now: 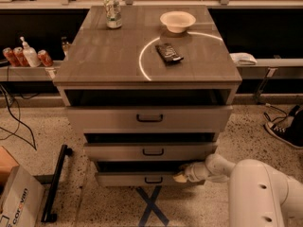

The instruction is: Open bottom drawer

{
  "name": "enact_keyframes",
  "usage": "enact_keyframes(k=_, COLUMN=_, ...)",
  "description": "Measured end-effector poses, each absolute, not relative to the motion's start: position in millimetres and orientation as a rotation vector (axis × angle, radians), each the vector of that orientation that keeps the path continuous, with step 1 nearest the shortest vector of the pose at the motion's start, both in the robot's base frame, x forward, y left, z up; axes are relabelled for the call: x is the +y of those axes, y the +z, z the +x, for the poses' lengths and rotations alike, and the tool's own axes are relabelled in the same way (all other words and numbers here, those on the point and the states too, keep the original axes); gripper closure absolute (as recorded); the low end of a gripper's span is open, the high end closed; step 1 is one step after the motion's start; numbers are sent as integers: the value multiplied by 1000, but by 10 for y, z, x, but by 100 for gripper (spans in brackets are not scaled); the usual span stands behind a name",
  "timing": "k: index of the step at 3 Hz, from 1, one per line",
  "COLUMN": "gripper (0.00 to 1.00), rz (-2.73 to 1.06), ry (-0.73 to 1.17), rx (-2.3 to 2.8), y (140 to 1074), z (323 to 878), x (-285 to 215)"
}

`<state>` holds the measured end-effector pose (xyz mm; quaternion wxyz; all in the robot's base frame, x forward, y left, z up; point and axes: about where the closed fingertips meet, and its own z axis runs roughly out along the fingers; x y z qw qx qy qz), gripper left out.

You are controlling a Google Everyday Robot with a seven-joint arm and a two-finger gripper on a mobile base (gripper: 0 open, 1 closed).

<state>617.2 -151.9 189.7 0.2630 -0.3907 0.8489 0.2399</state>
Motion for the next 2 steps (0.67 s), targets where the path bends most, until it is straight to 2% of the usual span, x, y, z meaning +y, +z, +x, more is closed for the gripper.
enact_keyframes(k=1, gripper=62, rz=-1057, ry=649, rx=2296, y=1905, z=6172, x=-1519)
enact_keyframes(k=2, gripper=38, rz=-1057, ry=649, rx=2296, y=1905, z=6172, x=-1519)
